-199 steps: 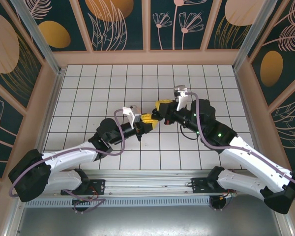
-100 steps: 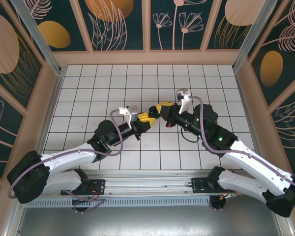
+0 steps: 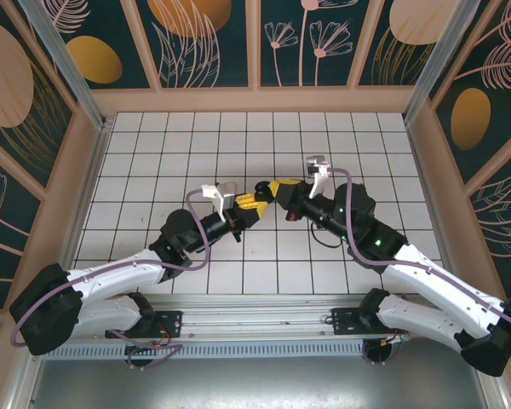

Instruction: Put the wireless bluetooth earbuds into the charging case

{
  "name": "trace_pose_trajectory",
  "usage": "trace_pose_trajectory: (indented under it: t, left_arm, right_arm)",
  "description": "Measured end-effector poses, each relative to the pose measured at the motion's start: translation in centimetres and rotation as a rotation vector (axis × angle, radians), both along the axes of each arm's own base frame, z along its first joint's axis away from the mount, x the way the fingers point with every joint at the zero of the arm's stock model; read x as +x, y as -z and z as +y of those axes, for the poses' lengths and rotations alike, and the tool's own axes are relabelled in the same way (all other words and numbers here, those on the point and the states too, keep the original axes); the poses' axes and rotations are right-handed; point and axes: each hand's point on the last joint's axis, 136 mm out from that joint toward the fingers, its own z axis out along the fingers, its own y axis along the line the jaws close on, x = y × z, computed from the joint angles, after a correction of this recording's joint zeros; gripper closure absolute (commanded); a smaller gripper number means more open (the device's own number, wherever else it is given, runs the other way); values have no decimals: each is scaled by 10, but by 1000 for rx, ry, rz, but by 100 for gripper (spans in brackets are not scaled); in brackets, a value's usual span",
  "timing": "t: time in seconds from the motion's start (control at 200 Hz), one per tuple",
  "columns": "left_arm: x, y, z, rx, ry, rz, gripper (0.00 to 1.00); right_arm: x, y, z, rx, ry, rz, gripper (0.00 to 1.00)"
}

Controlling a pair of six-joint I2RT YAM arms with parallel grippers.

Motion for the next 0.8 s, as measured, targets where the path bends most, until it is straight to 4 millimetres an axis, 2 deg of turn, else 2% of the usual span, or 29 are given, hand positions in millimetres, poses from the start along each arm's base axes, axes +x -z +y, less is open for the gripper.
trace_pose_trajectory:
  t: [0.801]
  left_arm:
    - [3, -2, 3, -15, -25, 3, 97]
  right_arm:
    - [1, 2, 10, 93, -23, 34, 100]
